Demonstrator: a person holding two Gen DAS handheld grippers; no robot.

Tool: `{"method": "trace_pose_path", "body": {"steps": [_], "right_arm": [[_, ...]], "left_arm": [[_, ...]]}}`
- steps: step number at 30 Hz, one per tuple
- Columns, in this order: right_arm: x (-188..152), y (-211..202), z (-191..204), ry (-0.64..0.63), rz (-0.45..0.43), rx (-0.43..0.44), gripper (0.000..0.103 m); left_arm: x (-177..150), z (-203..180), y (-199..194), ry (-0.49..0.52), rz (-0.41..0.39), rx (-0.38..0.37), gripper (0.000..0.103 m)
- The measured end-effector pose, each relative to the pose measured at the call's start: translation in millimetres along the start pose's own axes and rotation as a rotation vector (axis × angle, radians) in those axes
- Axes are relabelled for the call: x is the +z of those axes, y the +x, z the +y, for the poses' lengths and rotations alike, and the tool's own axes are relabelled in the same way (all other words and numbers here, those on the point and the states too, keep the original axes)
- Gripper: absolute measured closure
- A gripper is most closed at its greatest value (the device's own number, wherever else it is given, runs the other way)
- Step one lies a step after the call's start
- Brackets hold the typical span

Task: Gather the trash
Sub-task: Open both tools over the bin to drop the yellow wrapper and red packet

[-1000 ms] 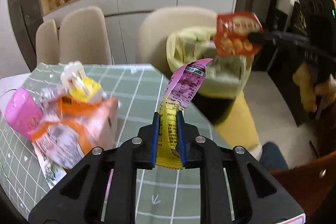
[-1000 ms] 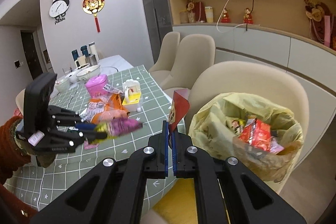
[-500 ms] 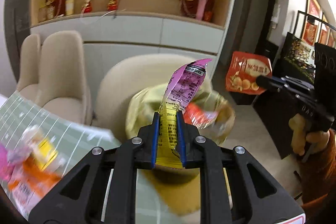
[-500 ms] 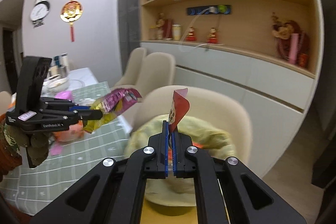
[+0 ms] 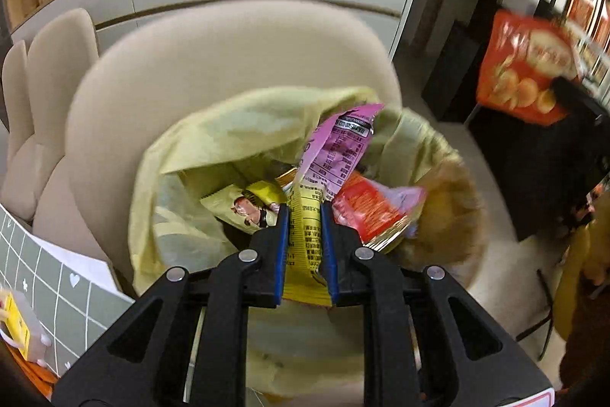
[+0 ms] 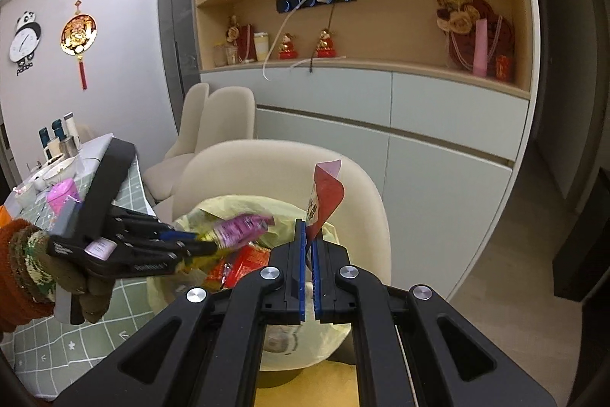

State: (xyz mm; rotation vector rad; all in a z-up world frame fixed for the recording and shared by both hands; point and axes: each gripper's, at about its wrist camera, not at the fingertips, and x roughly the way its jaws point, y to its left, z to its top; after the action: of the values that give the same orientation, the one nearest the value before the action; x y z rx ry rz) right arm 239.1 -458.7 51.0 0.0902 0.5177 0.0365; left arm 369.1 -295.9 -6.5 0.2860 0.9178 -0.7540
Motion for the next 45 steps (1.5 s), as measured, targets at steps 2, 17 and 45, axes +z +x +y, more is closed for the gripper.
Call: {"method": "trace_pose_path", "body": {"steps": [2,17,45], "right_arm": [[-1,4,-3,0.005,0.006,-0.002,0.098],[-6,20,-4,0.022,0.038,-0.012,0.098],[-8,129,106,-0.013,0.278,0.199,0.097]], "left_arm": [[2,-4,10,0.012,0.023,0.007,0.087],[8,0,11,-0.027,-0.013,-0.065,0.062],[-94,60,-97,-0.226,-0.151,-0.089,0.049]]}}
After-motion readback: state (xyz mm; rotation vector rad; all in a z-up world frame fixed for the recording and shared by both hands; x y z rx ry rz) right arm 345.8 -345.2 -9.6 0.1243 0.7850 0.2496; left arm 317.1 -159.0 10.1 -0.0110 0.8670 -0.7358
